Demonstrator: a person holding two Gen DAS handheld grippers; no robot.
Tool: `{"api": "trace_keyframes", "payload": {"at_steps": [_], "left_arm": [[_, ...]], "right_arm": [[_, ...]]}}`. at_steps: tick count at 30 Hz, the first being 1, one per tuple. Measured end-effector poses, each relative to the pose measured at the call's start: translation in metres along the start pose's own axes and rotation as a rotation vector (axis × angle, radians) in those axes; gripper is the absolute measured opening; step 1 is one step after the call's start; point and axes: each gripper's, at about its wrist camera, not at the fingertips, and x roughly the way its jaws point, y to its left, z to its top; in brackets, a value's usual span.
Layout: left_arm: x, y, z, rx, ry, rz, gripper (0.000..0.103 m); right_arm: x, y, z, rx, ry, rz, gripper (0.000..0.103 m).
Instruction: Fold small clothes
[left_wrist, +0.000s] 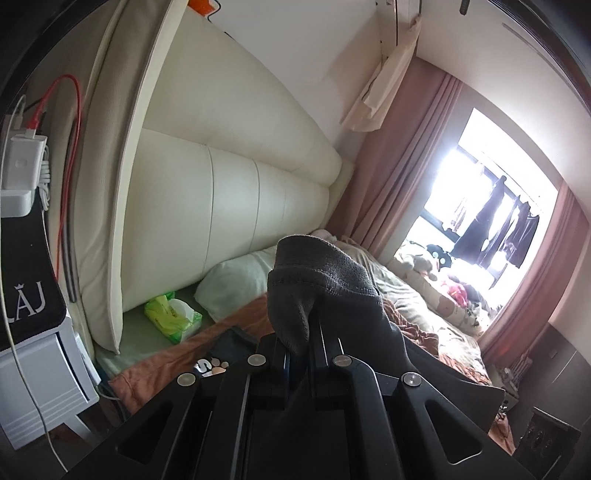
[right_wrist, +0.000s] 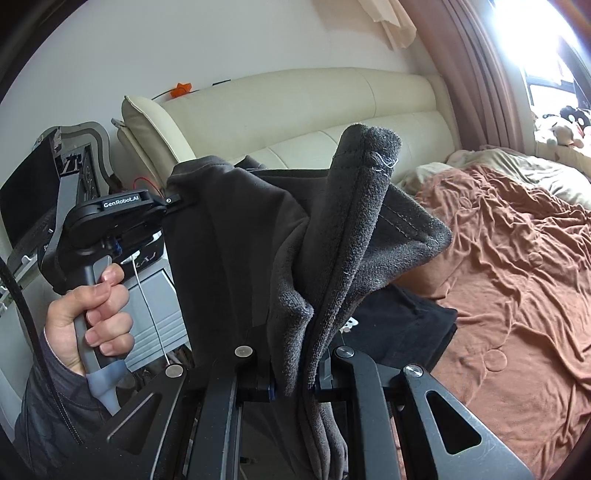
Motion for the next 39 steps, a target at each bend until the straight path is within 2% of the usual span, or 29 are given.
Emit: {"api": "trace_keyframes", "payload": {"at_steps": [4, 10, 14, 23, 34, 37, 39], "left_arm": [[0.026, 0.008, -0.001, -0.004, 0.032, 0.029, 0.006], [0.084, 0.017, -0.012, -0.01, 0.085, 0.054, 0.007], [0.121, 0.017, -0.018, -0.004, 0.133, 0.076, 0.007], [0.191, 0.024, -0.027, 0.014, 0.201, 0.128, 0.007], [0.28, 0.038, -0.052, 0.049, 0.295, 0.192, 0.007], [0.308, 0.04, -0.062, 0.098, 0.337, 0.241, 0.009], [0.325, 0.043, -0.072, 0.13, 0.399, 0.304, 0.015]], "right_arm": [[0.025, -0.02, 0.004, 0.033, 0.024, -0.016, 0.01], [0.058, -0.059, 0.003, 0.089, 0.04, -0.115, 0.01], [0.083, -0.078, 0.005, 0.108, 0.075, -0.129, 0.01], [0.138, -0.119, 0.016, 0.17, 0.138, -0.111, 0.01], [0.197, -0.17, 0.009, 0.216, 0.187, -0.118, 0.01], [0.218, -0.186, 0.004, 0.221, 0.22, -0.116, 0.011], [0.233, -0.198, -0.003, 0.232, 0.265, -0.11, 0.014]]}}
